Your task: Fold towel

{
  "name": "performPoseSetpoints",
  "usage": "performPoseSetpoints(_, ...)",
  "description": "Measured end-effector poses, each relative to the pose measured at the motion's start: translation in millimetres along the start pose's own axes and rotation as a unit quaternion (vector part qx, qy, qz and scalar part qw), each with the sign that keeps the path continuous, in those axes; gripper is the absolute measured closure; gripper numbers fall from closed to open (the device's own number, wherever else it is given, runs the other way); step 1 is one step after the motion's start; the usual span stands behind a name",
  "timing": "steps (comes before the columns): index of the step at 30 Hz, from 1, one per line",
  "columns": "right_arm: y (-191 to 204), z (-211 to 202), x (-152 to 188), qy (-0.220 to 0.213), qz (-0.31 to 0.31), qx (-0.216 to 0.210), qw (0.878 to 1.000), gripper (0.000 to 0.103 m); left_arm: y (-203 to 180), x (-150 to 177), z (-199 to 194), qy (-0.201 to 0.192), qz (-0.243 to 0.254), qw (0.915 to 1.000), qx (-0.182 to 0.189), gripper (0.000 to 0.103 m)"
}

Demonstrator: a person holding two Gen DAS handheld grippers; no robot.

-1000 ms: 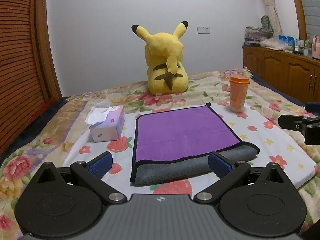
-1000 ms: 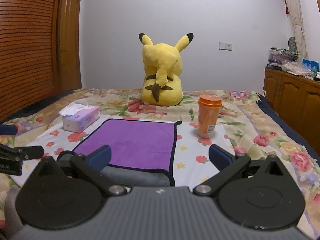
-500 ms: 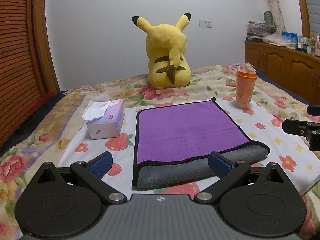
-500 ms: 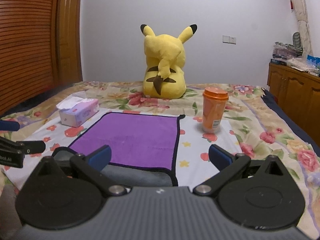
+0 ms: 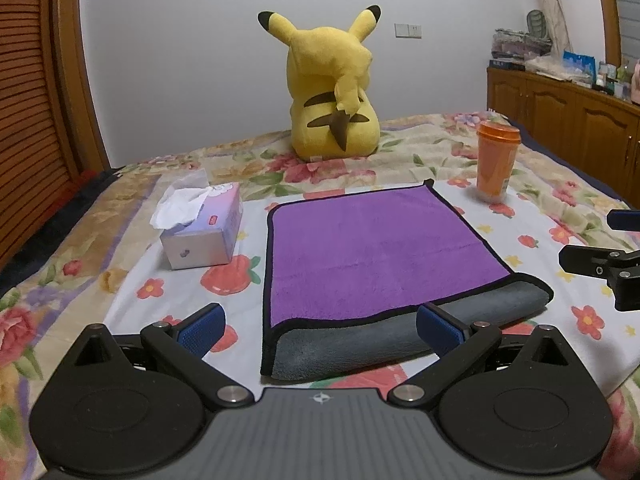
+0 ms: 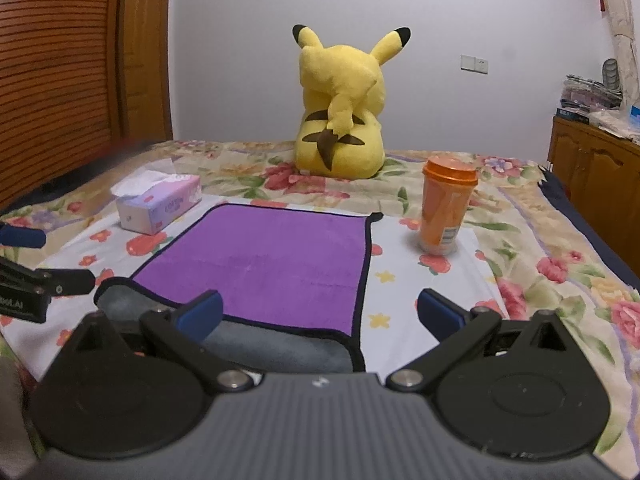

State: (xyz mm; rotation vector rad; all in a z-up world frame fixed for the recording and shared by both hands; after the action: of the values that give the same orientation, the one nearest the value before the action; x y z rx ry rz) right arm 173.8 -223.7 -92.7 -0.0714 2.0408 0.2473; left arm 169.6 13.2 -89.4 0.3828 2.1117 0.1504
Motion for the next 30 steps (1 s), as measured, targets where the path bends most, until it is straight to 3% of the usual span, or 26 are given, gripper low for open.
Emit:
performPoseSetpoints(21, 2, 43, 6, 0.039, -0.01, -0.005, 0.999, 0.0, 19, 11, 51, 0.05, -0.002, 0.9987, 0.014, 0.001)
performPoseSetpoints(30, -2, 65, 10, 0.059, -0.012, 0.002, 0.998, 0.0, 34, 22, 71, 0.082, -0.023, 0.9963, 0.012, 0.014)
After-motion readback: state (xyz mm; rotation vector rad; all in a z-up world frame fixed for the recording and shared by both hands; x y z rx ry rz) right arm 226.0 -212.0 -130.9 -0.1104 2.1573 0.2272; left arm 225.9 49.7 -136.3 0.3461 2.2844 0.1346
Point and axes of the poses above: each gripper's, at about its wrist camera, not at the fingertips, and z roughly the way its jaws point, y to its left, x to its underside, the point moved 7 cm from there along z, roughly the way its jaws point, and after that the axes turned 10 degrees about z, right-handed, at the moved point
